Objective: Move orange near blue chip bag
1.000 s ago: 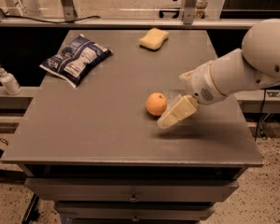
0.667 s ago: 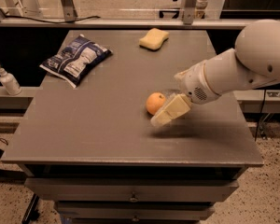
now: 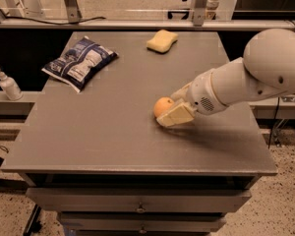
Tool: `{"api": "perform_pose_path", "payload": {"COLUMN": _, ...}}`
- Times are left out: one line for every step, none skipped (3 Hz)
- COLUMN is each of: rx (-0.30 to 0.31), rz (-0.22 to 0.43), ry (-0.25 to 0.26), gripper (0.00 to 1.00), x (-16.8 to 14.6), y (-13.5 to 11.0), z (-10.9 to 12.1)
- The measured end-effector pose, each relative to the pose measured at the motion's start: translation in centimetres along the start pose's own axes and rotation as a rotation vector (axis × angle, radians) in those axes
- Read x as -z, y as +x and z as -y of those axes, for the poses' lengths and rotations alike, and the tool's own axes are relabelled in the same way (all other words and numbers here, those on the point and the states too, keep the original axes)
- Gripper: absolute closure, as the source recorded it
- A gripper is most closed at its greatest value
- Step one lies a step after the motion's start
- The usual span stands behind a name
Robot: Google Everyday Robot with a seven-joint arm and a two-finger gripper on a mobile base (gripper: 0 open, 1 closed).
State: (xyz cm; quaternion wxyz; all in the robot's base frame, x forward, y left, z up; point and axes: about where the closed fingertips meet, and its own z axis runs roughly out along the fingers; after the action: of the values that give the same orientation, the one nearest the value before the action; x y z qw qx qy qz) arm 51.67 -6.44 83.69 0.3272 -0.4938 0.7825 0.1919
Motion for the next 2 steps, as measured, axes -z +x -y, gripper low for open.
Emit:
{"api": "perform_pose_path", "payload": {"rx": -0.004, "rz": 0.001, "ry": 0.005, "gripper": 0.64, "x": 0.13, "y": -0.10, "z": 0.01}}
{"api": "perform_pose_path", "payload": {"rx": -0.003, "rz": 0.003, "ry": 0.012, "gripper": 0.88, "x": 0.25, "y": -0.67, "z": 0.16}}
